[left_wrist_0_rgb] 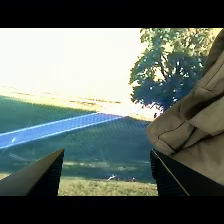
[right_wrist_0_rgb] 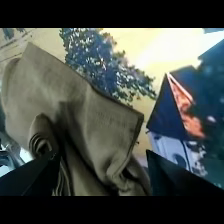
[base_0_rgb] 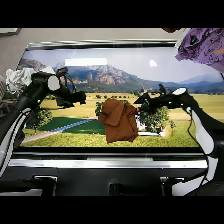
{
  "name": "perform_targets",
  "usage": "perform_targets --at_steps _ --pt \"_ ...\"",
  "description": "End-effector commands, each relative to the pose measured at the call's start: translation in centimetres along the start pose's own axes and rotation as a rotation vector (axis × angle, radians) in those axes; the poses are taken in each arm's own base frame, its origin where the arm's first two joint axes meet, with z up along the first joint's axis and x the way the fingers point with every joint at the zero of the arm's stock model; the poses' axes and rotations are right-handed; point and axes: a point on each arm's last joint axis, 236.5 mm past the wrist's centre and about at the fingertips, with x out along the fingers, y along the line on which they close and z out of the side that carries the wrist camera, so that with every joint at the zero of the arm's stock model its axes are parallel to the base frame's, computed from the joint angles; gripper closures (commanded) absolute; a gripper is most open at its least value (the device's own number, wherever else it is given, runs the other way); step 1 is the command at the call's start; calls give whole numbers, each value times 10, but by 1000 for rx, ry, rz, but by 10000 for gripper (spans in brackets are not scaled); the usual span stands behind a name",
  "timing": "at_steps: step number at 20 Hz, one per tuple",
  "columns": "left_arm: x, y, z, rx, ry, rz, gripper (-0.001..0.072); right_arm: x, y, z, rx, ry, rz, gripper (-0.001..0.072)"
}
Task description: Fold the clothes and pants, and hang the long-sleeved shirts on hangers.
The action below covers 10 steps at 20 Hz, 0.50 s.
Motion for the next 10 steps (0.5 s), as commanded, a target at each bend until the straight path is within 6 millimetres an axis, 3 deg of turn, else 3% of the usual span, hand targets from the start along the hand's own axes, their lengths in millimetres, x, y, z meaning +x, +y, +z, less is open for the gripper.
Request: perform_targets --at_steps 1,4,5,7,8,10 --pt "0 2 1 0 -2 3 91 27 -4 2 -10 -14 -16 135" --pt "0 1 0 0 0 3 92 35 -11 3 9 -11 -27 206" --pt "0 1 0 0 0 3 91 35 -13 4 13 -15 -29 323" --pt "0 3 2 -1 -5 5 90 34 -12 6 7 -21 -30 630" --pt "2 7 5 0 -18 17 90 33 -10 6 -4 -25 -29 684" --pt "14 13 10 9 -43 4 89 28 -6 6 -22 -31 -30 685"
